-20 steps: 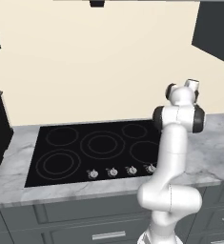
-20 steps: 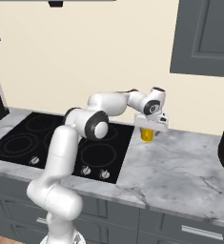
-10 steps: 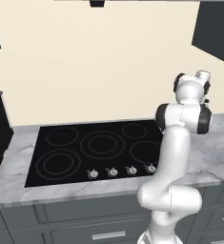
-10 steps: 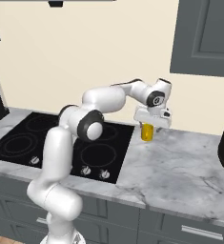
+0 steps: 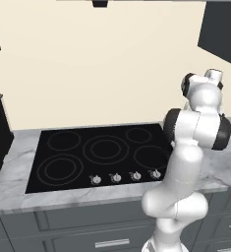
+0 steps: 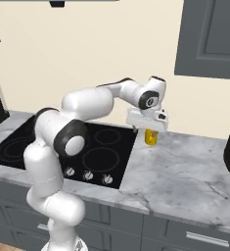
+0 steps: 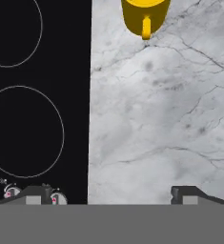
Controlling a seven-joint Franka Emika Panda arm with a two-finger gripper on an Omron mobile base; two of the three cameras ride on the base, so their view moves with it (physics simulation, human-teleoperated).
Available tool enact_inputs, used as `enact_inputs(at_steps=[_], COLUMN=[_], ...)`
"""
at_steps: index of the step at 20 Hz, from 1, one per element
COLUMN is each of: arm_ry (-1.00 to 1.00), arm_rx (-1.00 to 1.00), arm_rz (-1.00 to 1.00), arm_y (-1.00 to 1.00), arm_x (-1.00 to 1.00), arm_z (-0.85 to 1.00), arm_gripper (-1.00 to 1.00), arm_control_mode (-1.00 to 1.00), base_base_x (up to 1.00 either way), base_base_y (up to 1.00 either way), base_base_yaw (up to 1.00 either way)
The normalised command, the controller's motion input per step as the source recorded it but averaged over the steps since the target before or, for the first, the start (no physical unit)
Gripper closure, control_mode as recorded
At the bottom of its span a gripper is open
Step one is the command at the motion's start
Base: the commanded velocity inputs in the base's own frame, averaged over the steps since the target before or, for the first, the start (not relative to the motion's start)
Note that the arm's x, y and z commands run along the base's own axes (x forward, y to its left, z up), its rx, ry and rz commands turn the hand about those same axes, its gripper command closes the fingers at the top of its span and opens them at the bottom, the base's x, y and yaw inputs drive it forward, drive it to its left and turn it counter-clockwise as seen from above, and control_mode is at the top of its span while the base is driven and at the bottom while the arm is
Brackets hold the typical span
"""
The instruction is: Clear the mugs and bowl far away from the sink.
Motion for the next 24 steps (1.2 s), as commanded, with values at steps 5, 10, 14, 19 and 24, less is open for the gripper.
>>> enact_inputs(at_steps=[5,10,14,19,24], arm_ry=[0.00,0.00,-0.03,-0.05,-0.22], arm_rx=[-0.10,-0.02,0.02,0.00,-0.05], arm_rz=[-0.08,-0.14,-0.27,-0.20,-0.09], arm_y=[0.42,0.18,0.29,0.46,0.43], arm_x=[-0.69,-0.63,-0.66,-0.36,-0.23], arm_z=[0.36,0.42,0.39,0.16,0.15], arm_gripper=[-1.00,-1.00,-1.00,-1.00,-1.00], arm_control_mode=[-1.00,-1.00,-1.00,-1.00,-1.00], base_base_x=[0.00,0.00,0.00,0.00,0.00], base_base_y=[0.00,0.00,0.00,0.00,0.00], base_base_yaw=[0.00,0.00,0.00,0.00,0.00])
